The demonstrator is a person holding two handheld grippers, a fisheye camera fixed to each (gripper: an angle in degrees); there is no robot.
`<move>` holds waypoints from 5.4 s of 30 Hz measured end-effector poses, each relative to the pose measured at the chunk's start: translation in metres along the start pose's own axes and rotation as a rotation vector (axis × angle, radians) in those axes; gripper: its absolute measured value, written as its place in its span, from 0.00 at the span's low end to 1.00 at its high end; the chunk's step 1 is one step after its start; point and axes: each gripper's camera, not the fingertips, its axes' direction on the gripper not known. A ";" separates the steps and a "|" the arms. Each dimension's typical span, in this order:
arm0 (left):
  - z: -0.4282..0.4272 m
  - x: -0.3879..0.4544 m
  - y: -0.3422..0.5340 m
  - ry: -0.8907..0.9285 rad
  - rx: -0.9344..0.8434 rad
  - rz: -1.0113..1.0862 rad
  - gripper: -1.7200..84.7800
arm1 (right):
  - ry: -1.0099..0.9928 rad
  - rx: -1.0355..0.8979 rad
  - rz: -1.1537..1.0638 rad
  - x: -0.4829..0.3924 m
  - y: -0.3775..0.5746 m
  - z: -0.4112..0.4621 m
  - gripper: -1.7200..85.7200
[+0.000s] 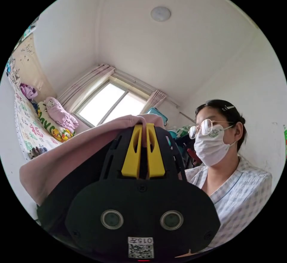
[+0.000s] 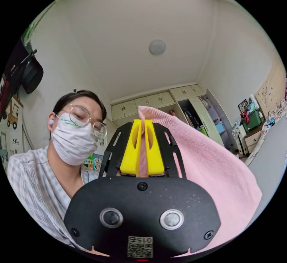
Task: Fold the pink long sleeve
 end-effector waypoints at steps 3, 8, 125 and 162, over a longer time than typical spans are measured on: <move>-0.039 0.032 0.003 -0.084 0.040 0.033 0.02 | 0.039 -0.065 -0.006 -0.014 0.049 0.009 0.01; -0.079 0.064 0.005 -0.196 0.099 0.017 0.02 | 0.037 -0.140 0.044 -0.006 0.108 0.004 0.01; 0.061 0.093 -0.099 -0.348 -0.113 -0.270 0.01 | 1.563 -0.771 -0.045 0.639 0.206 -0.187 0.06; 0.052 -0.032 -0.085 -1.380 -0.488 -0.351 0.18 | 0.929 -1.242 0.325 0.791 0.351 -0.149 0.16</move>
